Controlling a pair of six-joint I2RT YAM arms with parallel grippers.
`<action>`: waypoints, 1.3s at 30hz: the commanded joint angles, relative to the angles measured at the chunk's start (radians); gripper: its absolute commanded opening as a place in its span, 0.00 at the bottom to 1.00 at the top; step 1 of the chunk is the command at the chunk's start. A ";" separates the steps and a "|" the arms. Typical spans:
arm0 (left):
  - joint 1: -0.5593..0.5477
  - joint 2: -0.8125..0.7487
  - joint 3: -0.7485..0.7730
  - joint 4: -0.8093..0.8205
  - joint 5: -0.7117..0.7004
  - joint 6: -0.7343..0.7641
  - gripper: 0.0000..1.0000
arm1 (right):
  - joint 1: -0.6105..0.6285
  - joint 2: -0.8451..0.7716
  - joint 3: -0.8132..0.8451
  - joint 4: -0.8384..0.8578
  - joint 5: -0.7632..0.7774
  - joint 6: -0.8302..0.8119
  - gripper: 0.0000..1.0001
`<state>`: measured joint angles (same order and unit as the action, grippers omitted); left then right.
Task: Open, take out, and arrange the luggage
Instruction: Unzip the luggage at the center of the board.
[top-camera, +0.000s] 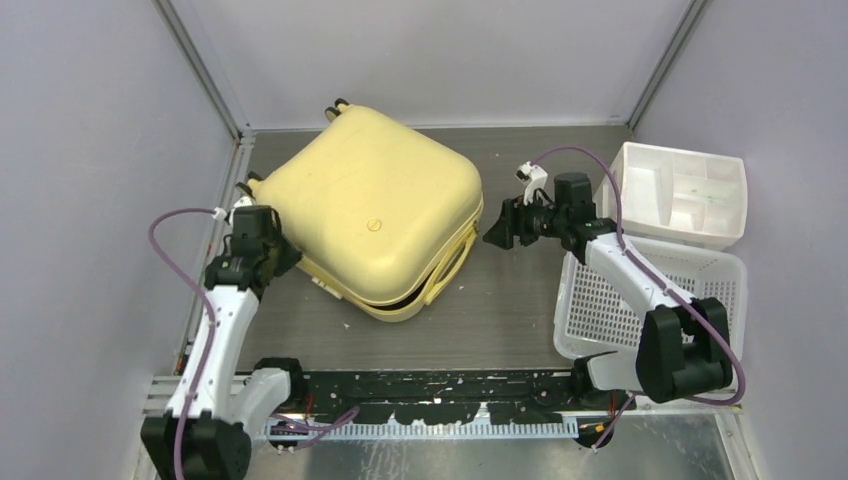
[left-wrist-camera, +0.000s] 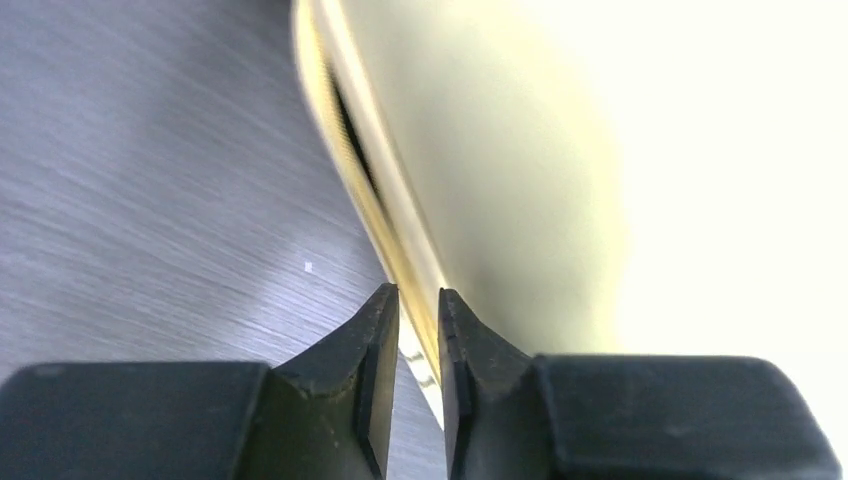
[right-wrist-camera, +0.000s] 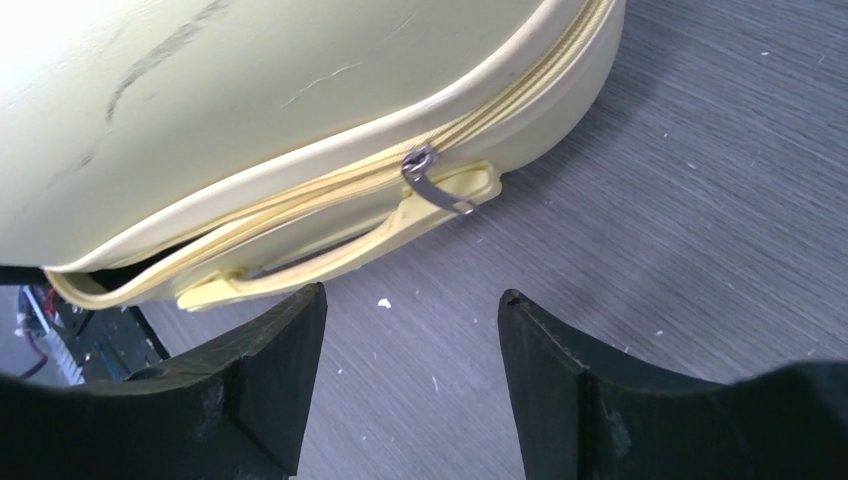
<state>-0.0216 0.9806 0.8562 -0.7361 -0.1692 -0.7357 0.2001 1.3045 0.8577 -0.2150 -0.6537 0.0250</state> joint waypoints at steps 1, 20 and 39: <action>-0.003 -0.209 0.027 0.005 0.268 0.260 0.32 | 0.025 0.051 0.015 0.126 0.043 0.030 0.63; -0.010 -0.498 -0.142 0.128 0.654 0.511 0.65 | 0.116 0.210 0.071 0.258 0.129 -0.200 0.54; -0.009 -0.529 -0.163 0.136 0.646 0.504 0.65 | 0.165 0.194 0.006 0.372 0.334 -0.251 0.24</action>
<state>-0.0280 0.4610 0.6968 -0.6426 0.4679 -0.2489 0.3641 1.5089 0.8719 0.0399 -0.4595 -0.1867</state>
